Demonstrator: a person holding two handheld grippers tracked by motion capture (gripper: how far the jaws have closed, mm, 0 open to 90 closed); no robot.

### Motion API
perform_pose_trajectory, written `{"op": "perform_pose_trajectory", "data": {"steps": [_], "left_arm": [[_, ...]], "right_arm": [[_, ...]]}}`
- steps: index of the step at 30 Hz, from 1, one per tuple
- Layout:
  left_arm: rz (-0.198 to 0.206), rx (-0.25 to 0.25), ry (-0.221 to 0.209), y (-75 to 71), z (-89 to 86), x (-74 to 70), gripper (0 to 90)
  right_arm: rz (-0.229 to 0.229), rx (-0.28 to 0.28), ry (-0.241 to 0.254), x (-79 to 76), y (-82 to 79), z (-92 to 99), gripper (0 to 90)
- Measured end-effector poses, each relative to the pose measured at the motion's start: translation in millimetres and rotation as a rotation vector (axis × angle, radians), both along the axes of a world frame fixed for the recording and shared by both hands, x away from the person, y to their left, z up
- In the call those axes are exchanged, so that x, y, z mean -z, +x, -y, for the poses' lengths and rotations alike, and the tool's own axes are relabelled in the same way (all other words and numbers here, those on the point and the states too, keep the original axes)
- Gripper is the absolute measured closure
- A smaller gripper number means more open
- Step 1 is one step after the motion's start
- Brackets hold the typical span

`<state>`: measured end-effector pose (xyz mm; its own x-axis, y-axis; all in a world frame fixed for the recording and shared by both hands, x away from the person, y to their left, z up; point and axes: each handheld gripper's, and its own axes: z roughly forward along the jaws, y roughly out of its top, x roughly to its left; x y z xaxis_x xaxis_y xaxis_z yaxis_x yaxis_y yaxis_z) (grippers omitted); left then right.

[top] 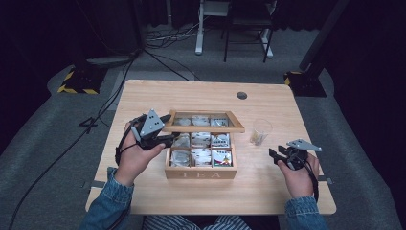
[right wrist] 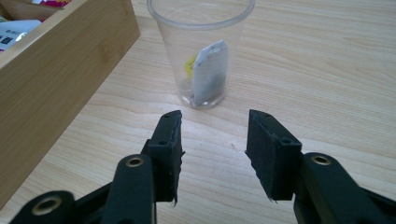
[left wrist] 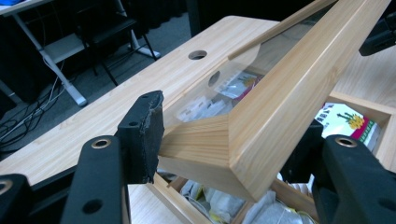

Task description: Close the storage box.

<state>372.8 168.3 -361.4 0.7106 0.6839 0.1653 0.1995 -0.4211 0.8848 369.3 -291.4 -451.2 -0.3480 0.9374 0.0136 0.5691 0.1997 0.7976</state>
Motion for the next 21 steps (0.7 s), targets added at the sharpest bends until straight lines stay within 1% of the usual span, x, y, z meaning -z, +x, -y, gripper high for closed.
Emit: {"op": "perform_pose_trajectory", "data": {"steps": [3,9,12,16,20,21], "left_arm": [[-0.003,-0.002,0.002,-2.9,-0.8,0.4,41.7],[-0.018,0.003,0.031,-9.0,-1.3,2.7,40.3],[-0.011,0.003,0.047,-12.2,-1.9,4.0,39.7],[-0.012,0.0,0.054,-17.7,-2.4,6.3,38.2],[-0.008,-0.01,0.058,-23.8,-4.7,4.8,37.7],[-0.017,-0.014,0.059,-24.9,-5.1,4.2,37.7]], "right_arm": [[-0.003,-0.001,0.002,1.6,0.4,-1.3,56.3],[-0.004,-0.012,0.007,3.6,1.8,-4.1,56.1],[-0.002,-0.021,0.008,4.3,3.3,-4.5,56.0],[-0.007,-0.022,0.013,5.3,4.8,-4.8,55.9],[-0.009,-0.027,0.018,6.2,6.5,-4.8,55.8],[-0.01,-0.028,0.017,6.3,6.9,-4.8,55.8]]}}
